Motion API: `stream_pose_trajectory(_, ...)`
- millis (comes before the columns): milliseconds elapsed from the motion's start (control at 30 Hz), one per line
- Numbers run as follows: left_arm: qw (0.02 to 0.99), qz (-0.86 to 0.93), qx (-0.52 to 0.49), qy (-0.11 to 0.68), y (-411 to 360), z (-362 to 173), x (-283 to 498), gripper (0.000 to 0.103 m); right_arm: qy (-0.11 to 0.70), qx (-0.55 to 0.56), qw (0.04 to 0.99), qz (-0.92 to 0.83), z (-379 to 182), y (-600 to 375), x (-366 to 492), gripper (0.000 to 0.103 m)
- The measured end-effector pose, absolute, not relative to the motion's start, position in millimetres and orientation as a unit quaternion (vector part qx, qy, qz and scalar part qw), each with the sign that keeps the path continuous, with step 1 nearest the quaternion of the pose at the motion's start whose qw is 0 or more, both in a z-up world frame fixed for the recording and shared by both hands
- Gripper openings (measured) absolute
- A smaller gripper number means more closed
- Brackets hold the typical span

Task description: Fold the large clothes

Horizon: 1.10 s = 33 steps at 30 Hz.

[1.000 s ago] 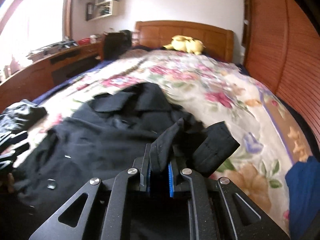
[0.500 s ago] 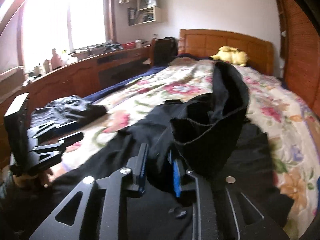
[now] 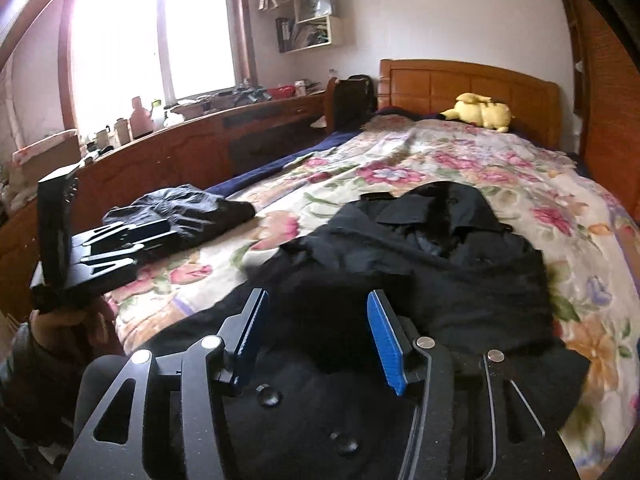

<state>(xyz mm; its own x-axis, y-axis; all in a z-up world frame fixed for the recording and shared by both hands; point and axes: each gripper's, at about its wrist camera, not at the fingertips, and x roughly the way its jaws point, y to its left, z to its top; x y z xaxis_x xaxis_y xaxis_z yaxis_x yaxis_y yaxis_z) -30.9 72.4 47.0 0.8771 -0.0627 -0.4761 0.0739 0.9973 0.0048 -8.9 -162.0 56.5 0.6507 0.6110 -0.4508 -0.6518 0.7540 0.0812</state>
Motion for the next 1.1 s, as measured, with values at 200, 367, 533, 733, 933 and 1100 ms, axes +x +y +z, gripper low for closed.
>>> stream_pose_trajectory(200,0.962,-0.046,0.020,0.267,50,39,-30,0.036,0.219,-0.052,0.919,0.323,54,-174,-38,0.053)
stream_pose_trajectory(367,0.957,-0.053,0.040,0.284,28,29,-20,0.036,0.239,-0.066,0.929,0.276,31,-188,-35,0.053)
stream_pose_trajectory(533,0.948,-0.061,0.050,0.309,12,9,-7,0.036,0.273,-0.082,0.931,0.226,1,-197,-21,0.053)
stream_pose_trajectory(733,0.936,-0.059,0.051,0.343,6,-16,6,0.036,0.303,-0.089,0.928,0.196,-23,-192,-15,0.053)
stream_pose_trajectory(933,0.922,-0.059,0.050,0.378,6,-37,14,0.036,0.319,-0.079,0.925,0.191,-40,-192,-16,0.053)
stream_pose_trajectory(1100,0.915,-0.062,0.053,0.394,2,-49,17,0.036,0.322,-0.063,0.925,0.191,-47,-191,-15,0.053)
